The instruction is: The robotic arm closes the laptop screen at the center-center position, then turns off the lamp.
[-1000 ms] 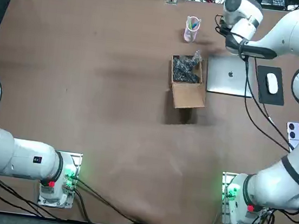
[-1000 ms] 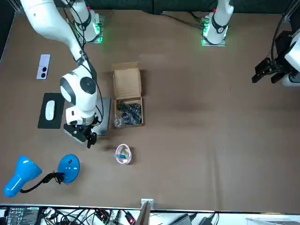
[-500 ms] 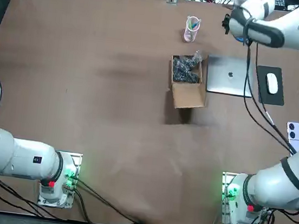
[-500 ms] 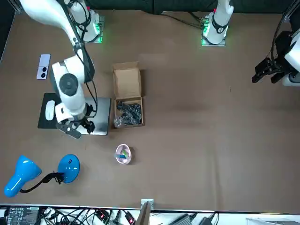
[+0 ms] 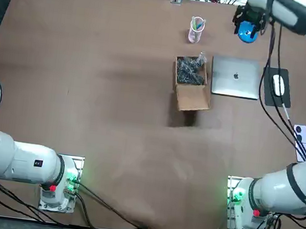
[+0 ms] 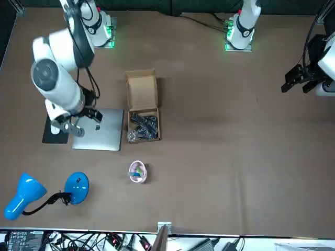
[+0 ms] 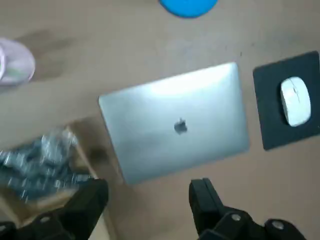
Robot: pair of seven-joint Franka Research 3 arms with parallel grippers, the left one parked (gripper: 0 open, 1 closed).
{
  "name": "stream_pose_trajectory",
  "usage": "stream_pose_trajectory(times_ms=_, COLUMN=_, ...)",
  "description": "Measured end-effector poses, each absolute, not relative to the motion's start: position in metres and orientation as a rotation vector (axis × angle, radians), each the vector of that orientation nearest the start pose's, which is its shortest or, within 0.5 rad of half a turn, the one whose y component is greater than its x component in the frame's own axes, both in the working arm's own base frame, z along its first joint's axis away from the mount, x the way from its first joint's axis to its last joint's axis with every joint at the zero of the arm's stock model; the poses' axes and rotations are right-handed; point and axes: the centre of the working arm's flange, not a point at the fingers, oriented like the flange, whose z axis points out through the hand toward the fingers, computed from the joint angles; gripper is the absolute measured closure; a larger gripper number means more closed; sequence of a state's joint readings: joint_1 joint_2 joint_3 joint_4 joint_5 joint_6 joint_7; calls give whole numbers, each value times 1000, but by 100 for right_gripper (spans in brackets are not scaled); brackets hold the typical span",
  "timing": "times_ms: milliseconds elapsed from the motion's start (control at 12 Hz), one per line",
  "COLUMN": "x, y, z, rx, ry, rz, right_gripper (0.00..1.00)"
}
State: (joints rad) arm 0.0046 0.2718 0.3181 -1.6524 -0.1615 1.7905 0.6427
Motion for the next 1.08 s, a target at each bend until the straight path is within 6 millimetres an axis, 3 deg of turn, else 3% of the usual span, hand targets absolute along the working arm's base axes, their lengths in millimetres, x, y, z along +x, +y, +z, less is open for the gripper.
stream_pose_trajectory(times_ms=417, x=561, y=143, z=535, rx=-3202, ry=297, rz=186, right_gripper=0)
stream_pose_trajectory(times_ms=500, x=549, y=125, z=561, rx=-3199, ry=225, rz=181, right_gripper=0)
stream_pose_trajectory(times_ms=750, x=540, y=76, z=588, rx=-3169, ry=176, rz=161, right_gripper=0)
stream_pose_trajectory(times_ms=917, x=535, y=39, z=598, rx=-3154, ry=195, rz=141, right_gripper=0)
stream_pose_trajectory(times_ms=1083, x=532, y=17, z=603, rx=-3145, ry=225, rz=130, right_gripper=0)
